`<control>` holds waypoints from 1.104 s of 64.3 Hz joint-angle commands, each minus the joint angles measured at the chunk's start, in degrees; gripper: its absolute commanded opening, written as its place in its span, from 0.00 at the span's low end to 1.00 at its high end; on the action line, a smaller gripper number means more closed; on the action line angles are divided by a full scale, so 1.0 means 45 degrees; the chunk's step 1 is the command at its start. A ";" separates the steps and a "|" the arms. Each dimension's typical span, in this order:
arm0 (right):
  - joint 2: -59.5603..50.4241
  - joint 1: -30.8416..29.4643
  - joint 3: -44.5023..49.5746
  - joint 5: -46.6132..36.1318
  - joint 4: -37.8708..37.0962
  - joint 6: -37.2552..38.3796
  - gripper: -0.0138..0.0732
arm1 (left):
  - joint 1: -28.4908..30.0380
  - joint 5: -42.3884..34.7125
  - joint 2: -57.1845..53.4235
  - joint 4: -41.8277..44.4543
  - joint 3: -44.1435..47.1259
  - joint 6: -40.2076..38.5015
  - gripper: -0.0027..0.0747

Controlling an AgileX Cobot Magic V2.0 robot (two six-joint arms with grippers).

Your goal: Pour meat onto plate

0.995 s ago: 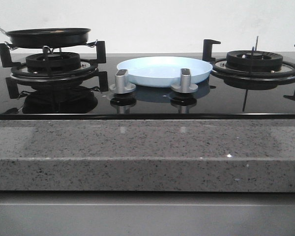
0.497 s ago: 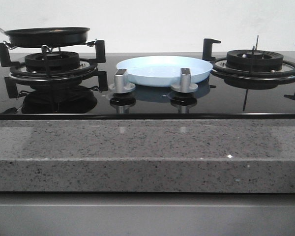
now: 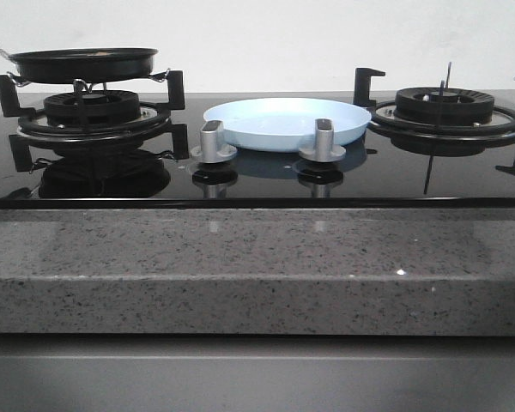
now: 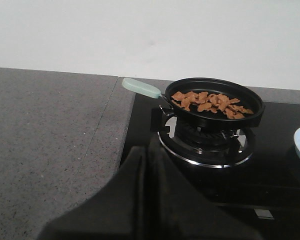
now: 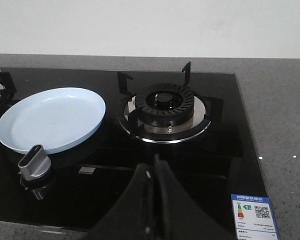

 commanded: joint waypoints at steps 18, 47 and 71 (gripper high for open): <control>0.0820 -0.0077 -0.0637 -0.0929 -0.0143 -0.0044 0.72 | 0.0025 -0.1630 0.0195 0.0000 -0.0513 -0.0060 0.60; 0.0838 -0.0077 -0.0637 -0.0838 -0.0074 -0.0044 0.91 | 0.0025 -0.1653 0.0195 0.0000 -0.0513 -0.0060 0.88; 0.5079 0.0011 -0.2382 -0.0481 0.0095 -0.0044 0.91 | 0.0025 -0.1653 0.0195 0.0000 -0.0513 -0.0060 0.88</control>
